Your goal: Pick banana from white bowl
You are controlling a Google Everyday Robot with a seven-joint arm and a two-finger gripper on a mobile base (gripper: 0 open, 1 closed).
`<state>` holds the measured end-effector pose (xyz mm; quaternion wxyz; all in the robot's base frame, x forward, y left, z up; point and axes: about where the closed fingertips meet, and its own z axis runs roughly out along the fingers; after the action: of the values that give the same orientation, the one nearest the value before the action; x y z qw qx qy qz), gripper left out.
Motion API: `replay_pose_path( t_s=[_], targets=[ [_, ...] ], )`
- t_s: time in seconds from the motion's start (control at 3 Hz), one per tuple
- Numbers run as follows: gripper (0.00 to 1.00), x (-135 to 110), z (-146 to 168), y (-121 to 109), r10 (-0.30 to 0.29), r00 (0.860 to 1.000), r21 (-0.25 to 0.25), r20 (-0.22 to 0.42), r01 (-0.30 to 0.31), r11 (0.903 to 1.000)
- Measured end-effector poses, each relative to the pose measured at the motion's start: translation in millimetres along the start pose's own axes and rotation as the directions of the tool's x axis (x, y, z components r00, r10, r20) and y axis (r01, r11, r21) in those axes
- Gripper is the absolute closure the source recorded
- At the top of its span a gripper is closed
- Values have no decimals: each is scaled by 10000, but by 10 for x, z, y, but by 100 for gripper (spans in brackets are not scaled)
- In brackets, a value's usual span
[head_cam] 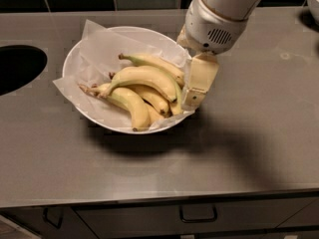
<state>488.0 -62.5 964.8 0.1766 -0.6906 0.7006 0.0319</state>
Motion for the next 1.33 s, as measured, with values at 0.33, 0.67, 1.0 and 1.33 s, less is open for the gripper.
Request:
replay_pose_path(
  t_s=[0.33, 0.67, 1.0, 1.33],
  targets=[
    [0, -2, 1, -1, -2, 10000, 1, 3, 2, 10000],
    [0, -23, 3, 0, -19, 10000, 29, 32, 19, 10000],
    [0, -191, 126, 37, -86, 9999, -79, 141, 88, 9999],
    [4, -256, 329, 28, 76, 9995, -189, 309, -70, 9998]
  ],
)
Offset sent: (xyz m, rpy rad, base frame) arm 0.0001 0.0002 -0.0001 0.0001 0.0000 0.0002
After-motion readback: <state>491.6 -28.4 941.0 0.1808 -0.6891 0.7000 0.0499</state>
